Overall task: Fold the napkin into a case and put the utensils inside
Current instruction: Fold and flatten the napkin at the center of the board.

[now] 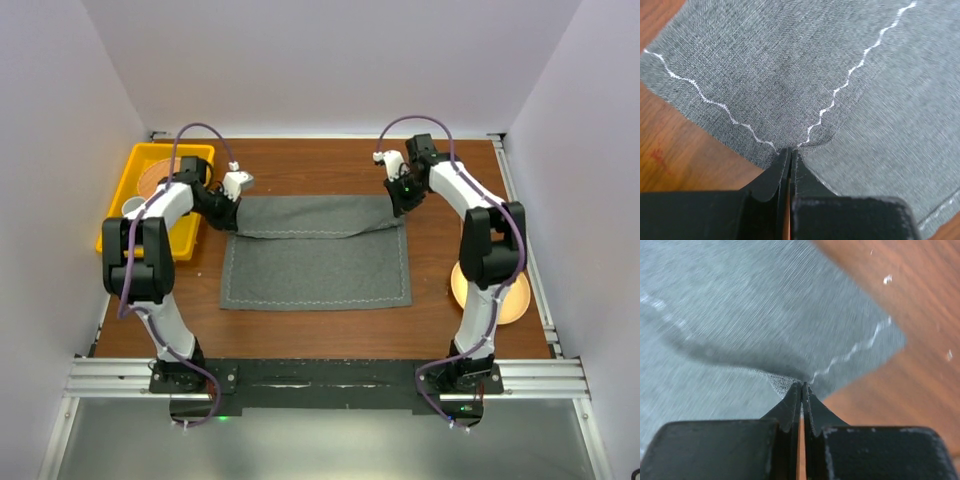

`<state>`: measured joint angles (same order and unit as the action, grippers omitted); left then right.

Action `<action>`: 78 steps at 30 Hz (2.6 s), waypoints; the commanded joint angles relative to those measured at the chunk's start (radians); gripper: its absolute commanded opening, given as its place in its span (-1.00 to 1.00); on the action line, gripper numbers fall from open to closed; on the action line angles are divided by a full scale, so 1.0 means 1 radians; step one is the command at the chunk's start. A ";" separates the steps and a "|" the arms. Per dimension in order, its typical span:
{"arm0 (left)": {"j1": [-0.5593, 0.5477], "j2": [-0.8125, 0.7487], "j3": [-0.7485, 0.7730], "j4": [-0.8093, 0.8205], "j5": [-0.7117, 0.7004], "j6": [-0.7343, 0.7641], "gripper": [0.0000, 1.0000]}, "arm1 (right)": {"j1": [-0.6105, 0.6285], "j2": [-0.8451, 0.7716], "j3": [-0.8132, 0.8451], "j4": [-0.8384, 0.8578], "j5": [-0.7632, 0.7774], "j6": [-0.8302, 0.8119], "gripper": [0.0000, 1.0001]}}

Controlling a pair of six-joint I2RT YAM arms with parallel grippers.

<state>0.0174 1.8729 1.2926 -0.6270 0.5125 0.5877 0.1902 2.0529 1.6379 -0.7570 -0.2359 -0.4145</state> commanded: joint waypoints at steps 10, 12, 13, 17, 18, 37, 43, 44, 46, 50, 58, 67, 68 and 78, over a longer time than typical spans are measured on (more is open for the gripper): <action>0.001 -0.394 -0.222 -0.304 0.052 0.284 -1.00 | 0.017 -0.373 -0.321 -0.074 0.027 -0.043 -1.00; 0.001 -0.419 -0.255 -0.304 0.057 0.294 -1.00 | 0.034 -0.384 -0.361 -0.067 0.040 -0.041 -1.00; 0.001 -0.425 -0.289 -0.300 0.058 0.291 -1.00 | 0.049 -0.382 -0.395 -0.047 0.043 -0.037 -1.00; -0.010 -0.403 -0.363 -0.240 0.054 0.255 -1.00 | 0.075 -0.327 -0.429 -0.021 0.075 -0.012 -1.00; -0.008 -0.394 -0.377 -0.209 0.046 0.233 -1.00 | 0.074 -0.314 -0.431 -0.015 0.079 -0.012 -1.00; -0.008 -0.434 -0.285 -0.339 0.047 0.242 -1.00 | 0.075 -0.442 -0.349 -0.183 0.049 -0.047 -1.00; -0.008 -0.504 -0.292 -0.439 0.035 0.293 -1.00 | 0.077 -0.490 -0.420 -0.188 0.040 -0.047 -1.00; -0.008 -0.509 -0.300 -0.451 0.029 0.302 -1.00 | 0.077 -0.487 -0.431 -0.183 0.038 -0.046 -1.00; -0.010 -0.520 -0.337 -0.453 0.023 0.307 -1.00 | 0.083 -0.484 -0.460 -0.170 0.037 -0.044 -1.00; -0.008 -0.515 -0.427 -0.380 -0.008 0.290 -1.00 | 0.120 -0.432 -0.500 -0.134 0.041 -0.027 -1.00; -0.033 -0.439 -0.501 -0.243 -0.006 0.207 -1.00 | 0.152 -0.341 -0.495 -0.094 0.056 -0.012 -1.00; -0.034 -0.434 -0.486 -0.247 -0.011 0.201 -1.00 | 0.152 -0.370 -0.497 -0.126 0.050 -0.027 -1.00; -0.034 -0.439 -0.480 -0.255 -0.009 0.202 -1.00 | 0.152 -0.375 -0.491 -0.136 0.043 -0.027 -1.00; -0.034 -0.538 -0.391 -0.409 -0.012 0.244 -1.00 | 0.152 -0.487 -0.504 -0.220 0.030 -0.035 -1.00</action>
<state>-0.0139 1.3731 0.8780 -0.9718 0.4969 0.8040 0.3405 1.6016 1.1393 -0.9520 -0.1822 -0.4397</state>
